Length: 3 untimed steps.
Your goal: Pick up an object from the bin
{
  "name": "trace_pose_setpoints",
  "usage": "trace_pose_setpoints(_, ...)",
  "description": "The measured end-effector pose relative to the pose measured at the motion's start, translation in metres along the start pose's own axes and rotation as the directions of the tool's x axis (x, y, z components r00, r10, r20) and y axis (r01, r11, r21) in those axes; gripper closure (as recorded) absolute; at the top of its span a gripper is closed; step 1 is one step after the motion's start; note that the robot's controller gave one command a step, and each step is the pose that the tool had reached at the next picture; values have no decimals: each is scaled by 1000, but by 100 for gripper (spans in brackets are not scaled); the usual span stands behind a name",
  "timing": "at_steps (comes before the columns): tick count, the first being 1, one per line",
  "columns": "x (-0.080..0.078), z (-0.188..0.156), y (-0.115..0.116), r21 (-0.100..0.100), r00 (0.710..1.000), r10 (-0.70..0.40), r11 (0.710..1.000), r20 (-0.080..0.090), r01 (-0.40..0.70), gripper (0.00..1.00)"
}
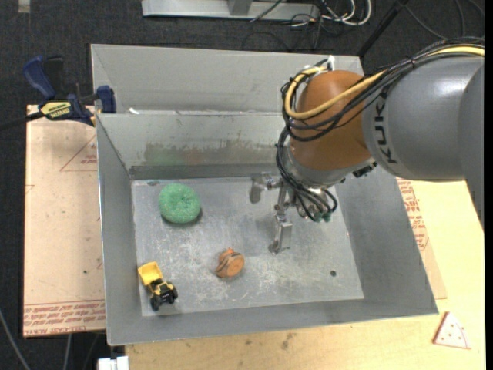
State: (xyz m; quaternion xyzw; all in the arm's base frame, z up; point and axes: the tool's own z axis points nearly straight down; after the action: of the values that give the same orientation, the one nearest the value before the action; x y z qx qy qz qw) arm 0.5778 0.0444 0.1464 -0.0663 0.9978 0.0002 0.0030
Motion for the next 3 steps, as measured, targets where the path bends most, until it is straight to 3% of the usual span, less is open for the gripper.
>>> trace_pose_setpoints(1, 6, 22, 12, -1, 1000, -12, 1000, -1, 12, 0)
trace_pose_setpoints(2, 16, -23, 6, -2, 999, -46, 999, -12, 46, 0)
trace_pose_setpoints(3, 26, 2, 31, 1, 988, -155, 988, 6, 155, 0)
